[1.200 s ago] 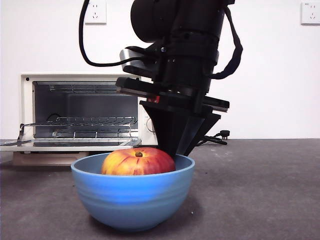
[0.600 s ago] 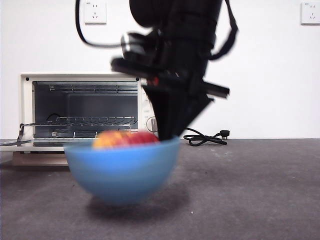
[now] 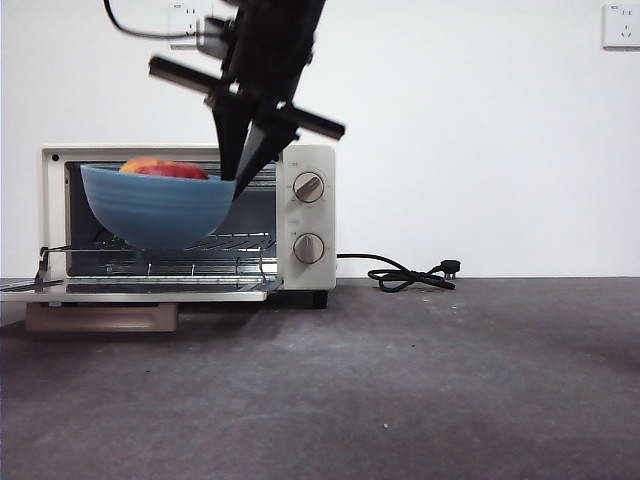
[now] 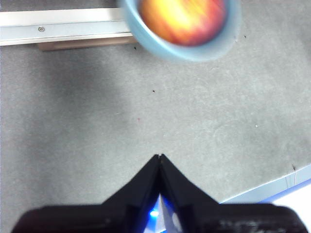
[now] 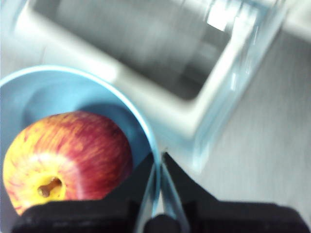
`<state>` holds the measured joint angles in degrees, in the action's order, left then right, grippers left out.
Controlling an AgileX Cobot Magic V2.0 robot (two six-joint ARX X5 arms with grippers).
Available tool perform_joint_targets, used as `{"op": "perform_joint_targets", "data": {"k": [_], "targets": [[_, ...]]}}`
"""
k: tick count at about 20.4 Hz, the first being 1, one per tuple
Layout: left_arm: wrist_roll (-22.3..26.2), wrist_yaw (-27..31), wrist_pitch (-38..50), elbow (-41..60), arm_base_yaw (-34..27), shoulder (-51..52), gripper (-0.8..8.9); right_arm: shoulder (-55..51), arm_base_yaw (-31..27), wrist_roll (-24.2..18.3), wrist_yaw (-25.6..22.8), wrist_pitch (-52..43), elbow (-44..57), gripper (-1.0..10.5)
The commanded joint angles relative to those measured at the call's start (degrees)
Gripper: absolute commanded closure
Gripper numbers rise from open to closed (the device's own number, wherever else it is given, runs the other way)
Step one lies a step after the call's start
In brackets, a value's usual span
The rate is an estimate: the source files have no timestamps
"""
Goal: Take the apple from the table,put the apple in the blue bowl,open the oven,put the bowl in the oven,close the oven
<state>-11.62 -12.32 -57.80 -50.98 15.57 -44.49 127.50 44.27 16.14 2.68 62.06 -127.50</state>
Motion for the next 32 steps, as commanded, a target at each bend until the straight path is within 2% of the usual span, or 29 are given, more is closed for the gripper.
{"op": "perform_joint_targets", "data": {"k": [1, 4, 11, 19, 32], "targets": [[-0.20, -0.11, 0.02, 0.55, 0.24, 0.15, 8.18, 8.02, -1.51, 5.20, 1.57, 1.66, -13.20, 9.6], [-0.17, -0.11, -0.02, 0.55, 0.24, 0.15, 8.18, 13.66, -3.67, 11.10, 5.31, 2.14, -21.16, 9.6], [-0.15, -0.11, 0.04, 0.55, 0.24, 0.15, 8.18, 14.23, -7.04, 19.71, 5.25, -2.78, -21.49, 9.6], [-0.17, -1.73, 0.17, 0.55, 0.24, 0.33, 8.18, 15.91, -8.35, 23.39, 3.34, -5.31, -21.44, 9.6], [-0.17, -1.81, 0.00, 0.55, 0.24, 0.63, 8.18, 18.12, -9.05, 24.55, 1.38, -6.16, -21.44, 9.6]]}}
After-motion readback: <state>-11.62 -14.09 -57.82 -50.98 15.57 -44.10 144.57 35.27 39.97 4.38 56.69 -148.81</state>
